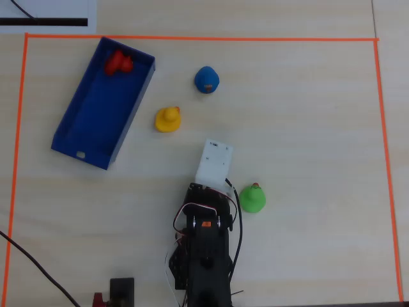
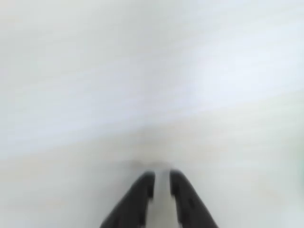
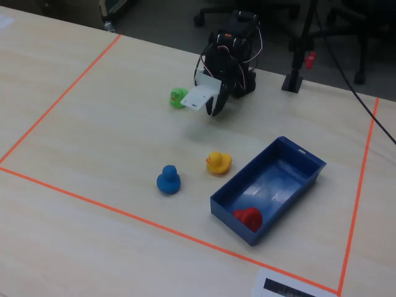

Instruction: Grasp red duck and put it into box.

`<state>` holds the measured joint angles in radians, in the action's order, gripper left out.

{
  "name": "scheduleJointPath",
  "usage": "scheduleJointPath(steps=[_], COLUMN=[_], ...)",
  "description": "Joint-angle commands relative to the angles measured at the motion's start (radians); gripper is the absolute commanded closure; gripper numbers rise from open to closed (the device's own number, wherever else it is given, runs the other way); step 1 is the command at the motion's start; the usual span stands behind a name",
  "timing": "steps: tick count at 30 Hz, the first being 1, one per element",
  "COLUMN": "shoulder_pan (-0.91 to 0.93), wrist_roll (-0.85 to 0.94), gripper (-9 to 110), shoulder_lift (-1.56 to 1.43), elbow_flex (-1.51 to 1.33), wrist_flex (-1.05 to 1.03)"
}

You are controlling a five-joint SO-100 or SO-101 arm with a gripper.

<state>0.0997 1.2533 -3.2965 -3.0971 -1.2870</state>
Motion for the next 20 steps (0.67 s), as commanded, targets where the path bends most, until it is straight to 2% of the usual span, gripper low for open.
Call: scheduleJointPath(steps=[1, 20], shoulder_pan=[0.026, 0.025], wrist_roll=[0.006, -0.017], gripper=[101, 101], shoulder_lift=[-0.012, -0.012], elbow_flex=[0.0, -0.002], wrist_flex=[-0.023, -0.028])
